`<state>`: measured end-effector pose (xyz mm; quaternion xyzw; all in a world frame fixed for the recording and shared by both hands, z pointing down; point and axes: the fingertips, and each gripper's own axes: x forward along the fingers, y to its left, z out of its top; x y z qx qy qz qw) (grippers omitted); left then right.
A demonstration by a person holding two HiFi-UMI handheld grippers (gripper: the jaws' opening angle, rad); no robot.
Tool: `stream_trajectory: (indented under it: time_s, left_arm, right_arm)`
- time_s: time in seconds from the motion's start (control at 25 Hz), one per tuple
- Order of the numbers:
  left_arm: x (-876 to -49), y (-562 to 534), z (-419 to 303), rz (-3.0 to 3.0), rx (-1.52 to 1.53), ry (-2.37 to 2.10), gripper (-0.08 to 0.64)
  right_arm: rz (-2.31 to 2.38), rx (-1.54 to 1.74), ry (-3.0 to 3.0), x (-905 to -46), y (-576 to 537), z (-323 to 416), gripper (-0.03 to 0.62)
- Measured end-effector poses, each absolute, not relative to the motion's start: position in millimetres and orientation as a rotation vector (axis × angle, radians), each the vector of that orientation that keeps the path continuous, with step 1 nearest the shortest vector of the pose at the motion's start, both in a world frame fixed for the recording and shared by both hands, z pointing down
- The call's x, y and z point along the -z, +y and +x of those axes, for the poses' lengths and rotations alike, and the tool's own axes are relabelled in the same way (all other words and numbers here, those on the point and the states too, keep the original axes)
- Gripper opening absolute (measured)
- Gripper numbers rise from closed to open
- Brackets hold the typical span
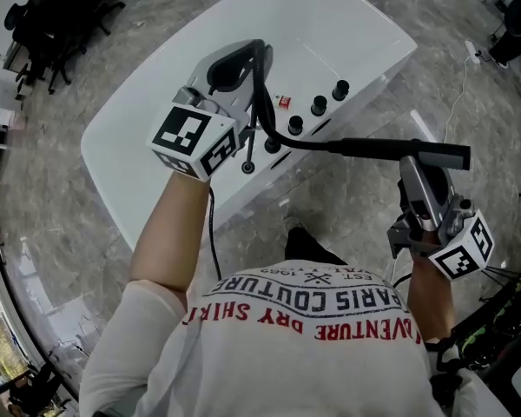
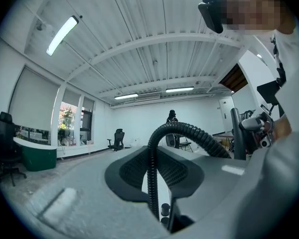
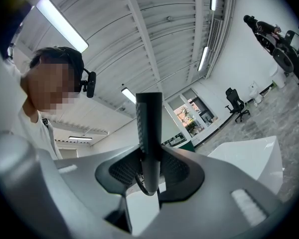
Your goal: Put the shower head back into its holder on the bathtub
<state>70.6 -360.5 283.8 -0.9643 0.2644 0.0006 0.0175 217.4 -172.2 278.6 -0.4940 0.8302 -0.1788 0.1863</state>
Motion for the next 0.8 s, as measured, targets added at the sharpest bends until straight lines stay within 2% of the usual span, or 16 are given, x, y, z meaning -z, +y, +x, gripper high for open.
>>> stream_trajectory:
  time_s: [0.8]
  left_arm:
    - [-368.0, -353.2, 8.7, -3.066, 0.111, 1.044, 0.052]
  right_arm:
    - [-1.340, 0.596, 2.415, -307.1, -189.6, 185.6, 0.127]
